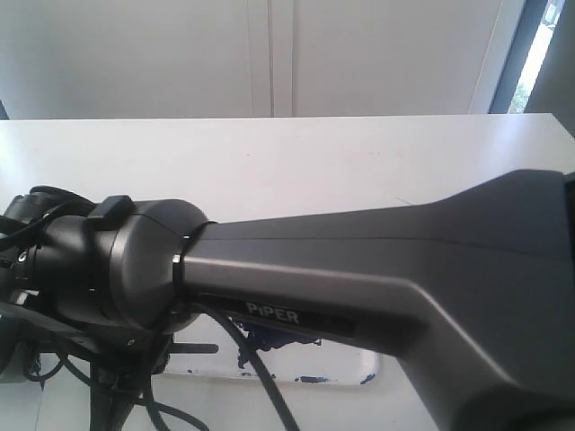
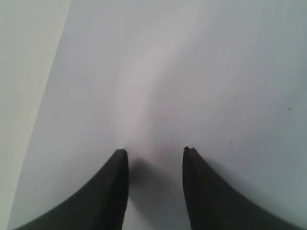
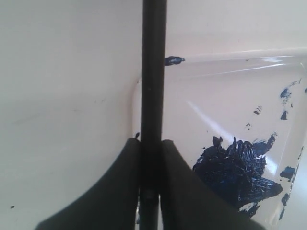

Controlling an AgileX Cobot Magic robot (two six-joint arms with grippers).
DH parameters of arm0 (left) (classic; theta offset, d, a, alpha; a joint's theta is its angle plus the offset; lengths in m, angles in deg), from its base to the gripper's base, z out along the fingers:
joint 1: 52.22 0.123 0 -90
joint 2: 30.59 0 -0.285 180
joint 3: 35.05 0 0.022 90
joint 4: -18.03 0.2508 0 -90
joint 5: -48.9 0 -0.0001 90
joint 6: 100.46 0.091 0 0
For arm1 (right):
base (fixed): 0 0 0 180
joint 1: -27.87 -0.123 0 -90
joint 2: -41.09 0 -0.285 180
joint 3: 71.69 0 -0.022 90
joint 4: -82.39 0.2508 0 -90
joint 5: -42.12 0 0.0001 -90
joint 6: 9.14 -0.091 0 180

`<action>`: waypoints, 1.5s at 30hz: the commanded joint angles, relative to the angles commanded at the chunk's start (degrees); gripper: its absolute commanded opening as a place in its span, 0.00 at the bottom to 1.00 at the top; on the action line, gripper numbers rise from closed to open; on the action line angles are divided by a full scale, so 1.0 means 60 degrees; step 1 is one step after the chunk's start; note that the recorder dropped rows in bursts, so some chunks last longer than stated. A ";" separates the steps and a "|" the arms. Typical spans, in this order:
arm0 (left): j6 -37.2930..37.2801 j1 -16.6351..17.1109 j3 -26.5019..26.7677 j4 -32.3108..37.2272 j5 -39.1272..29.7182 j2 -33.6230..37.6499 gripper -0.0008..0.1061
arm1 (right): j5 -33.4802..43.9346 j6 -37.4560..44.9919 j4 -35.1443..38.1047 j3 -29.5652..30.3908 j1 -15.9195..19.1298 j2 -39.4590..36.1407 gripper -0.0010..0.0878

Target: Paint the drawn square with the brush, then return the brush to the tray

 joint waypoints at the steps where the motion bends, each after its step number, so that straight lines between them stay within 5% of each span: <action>1: 0.0000 0.0000 0.0000 0.0000 0.0000 0.0000 0.39 | -0.0076 0.0000 -0.0019 0.0000 0.0000 0.0000 0.01; 30: 0.0041 0.0000 0.0000 -0.0646 0.0113 0.0000 0.39 | 0.0304 -0.0178 -0.0480 0.0000 0.0000 0.0000 0.01; 45: 0.0133 0.0000 0.0000 -0.0646 0.0182 0.0000 0.39 | 0.0581 0.0703 0.0343 0.0000 0.0000 0.0037 0.01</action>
